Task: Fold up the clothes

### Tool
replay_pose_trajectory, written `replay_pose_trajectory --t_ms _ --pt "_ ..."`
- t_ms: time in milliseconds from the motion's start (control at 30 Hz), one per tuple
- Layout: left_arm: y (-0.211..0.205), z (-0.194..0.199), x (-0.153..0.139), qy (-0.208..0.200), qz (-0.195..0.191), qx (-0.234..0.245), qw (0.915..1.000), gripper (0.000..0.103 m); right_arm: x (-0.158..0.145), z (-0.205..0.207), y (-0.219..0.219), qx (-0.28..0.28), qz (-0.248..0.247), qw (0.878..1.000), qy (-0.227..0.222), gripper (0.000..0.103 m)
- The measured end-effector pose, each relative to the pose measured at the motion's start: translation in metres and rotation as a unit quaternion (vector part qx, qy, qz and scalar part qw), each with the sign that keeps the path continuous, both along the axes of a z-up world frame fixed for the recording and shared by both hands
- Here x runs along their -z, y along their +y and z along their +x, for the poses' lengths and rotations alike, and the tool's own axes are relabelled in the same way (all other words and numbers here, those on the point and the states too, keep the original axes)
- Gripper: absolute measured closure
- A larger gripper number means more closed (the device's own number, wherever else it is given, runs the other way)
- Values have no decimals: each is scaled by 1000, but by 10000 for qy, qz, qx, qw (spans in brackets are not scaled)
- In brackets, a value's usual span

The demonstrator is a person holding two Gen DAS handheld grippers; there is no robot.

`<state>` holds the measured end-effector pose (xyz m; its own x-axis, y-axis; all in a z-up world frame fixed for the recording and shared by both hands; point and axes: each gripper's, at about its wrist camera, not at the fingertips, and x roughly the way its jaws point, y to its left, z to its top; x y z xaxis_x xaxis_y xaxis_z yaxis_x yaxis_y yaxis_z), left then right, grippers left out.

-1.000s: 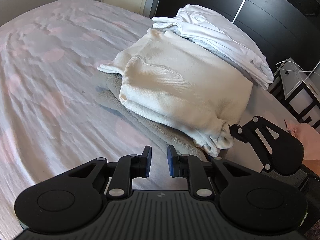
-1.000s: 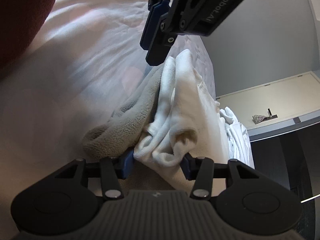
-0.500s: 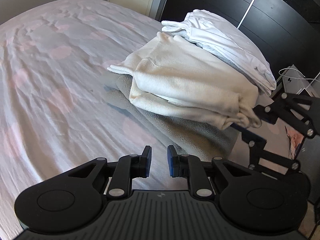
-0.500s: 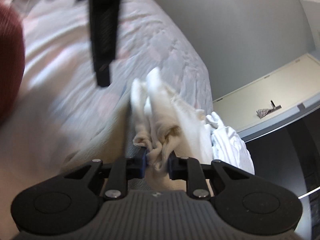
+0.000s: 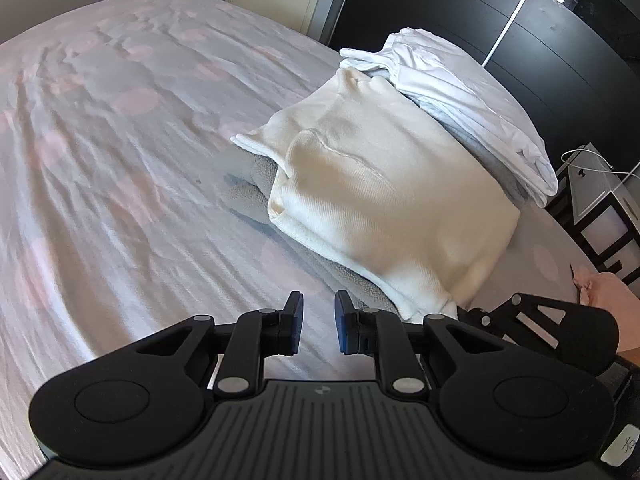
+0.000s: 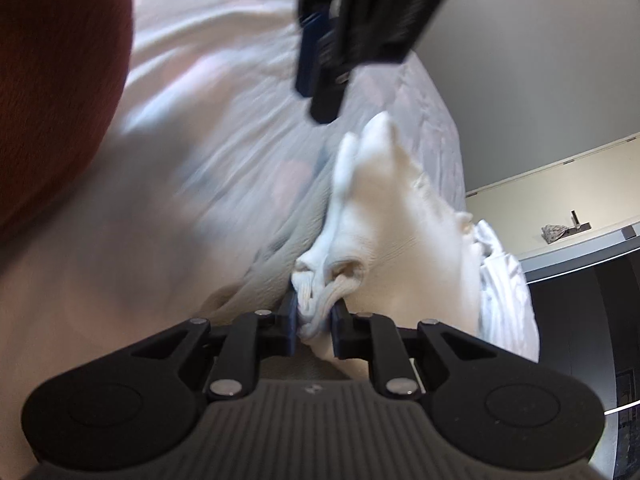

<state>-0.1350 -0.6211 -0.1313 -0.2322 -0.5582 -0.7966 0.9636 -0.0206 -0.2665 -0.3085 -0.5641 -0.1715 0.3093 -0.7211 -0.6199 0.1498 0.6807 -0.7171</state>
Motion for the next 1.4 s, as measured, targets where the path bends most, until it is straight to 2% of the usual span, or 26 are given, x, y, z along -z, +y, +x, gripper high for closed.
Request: replay_pose_trajectory --t_ms 100,200,300,367,467,600,733,867,900,933,1100,1200,1267,1400 --pt "-5 -5 -3 -45 -37 107 9999 89 11 -3 7 34 0 10000 60 80" --pt "-11 -13 -6 -94 -106 262 9996 89 -5 -18 11 161 25 9997 -179 77" --pt "-20 -24 -10 -165 -210 421 9988 89 -24 -37 10 378 36 9974 -611 78" --pt "-27 -32 -12 -190 -269 516 9981 89 -39 -50 -3 730 2 9921 -1016 78" --pt "-40 -43 -10 -213 -307 622 9974 89 -54 -71 -51 1581 78 9736 -1642 80" --pt "-55 -52 0 -258 -234 713 9968 89 -40 -92 -107 2532 262 9485 -1885 79" --pt "-65 -56 12 -380 -105 812 9959 89 -18 -106 -137 2977 539 9283 -2163 79" --pt "-73 -56 18 -474 -4 860 9952 89 -14 -108 -150 3043 613 9148 -2583 79" --pt "-74 -57 20 -492 21 871 9950 89 -13 -107 -153 3051 649 9133 -2617 80" --pt "-74 -57 21 -521 44 887 9947 89 -11 -107 -157 3101 720 9112 -2616 92" --pt "-74 -59 25 -572 62 916 9941 90 3 -105 -169 3235 916 9068 -2542 96" --pt "-71 -60 23 -575 -34 915 9941 90 8 -112 -168 3344 1022 8998 -2610 98" --pt "-67 -59 19 -568 -113 892 9943 90 12 -116 -171 3464 1096 8950 -2588 103" --pt "-54 -52 2 -467 -287 782 9954 87 7 -130 -165 3593 1093 8904 -2573 103"
